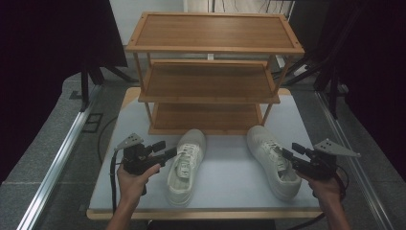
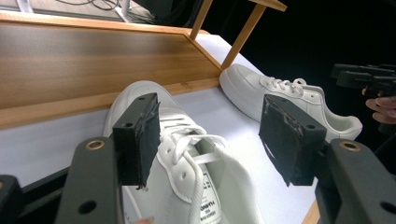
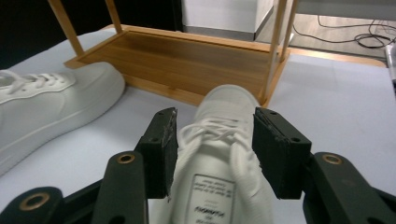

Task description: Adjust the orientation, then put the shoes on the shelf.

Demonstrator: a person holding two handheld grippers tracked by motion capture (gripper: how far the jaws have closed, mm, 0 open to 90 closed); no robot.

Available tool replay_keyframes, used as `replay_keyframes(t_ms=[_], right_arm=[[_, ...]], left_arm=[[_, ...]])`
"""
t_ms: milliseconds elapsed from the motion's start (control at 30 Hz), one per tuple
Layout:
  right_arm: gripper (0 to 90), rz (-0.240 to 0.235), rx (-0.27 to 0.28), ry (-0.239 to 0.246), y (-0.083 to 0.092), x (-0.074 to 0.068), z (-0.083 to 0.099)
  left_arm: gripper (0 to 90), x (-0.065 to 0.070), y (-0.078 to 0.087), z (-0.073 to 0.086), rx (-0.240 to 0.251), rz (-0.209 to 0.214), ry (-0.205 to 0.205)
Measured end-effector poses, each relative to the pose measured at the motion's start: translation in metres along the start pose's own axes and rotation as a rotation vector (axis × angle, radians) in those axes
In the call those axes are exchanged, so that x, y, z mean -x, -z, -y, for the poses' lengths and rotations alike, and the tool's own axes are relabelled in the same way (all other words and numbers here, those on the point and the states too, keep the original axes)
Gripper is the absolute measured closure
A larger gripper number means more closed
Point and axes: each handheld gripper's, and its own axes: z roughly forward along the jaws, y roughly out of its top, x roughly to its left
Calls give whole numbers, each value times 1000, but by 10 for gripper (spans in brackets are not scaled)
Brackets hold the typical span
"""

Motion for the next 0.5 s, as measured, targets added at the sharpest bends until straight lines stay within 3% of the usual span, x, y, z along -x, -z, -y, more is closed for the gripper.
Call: replay_keyframes(t_ms=[233,500], right_arm=[[447,-8,-19,-13,-4,11,-2],[407,-31,-70,-25,-16,17,14]], left_arm=[[358,-2,-7,4,-16,-23,-4],[345,-1,-23,17,-72,-64,-37]])
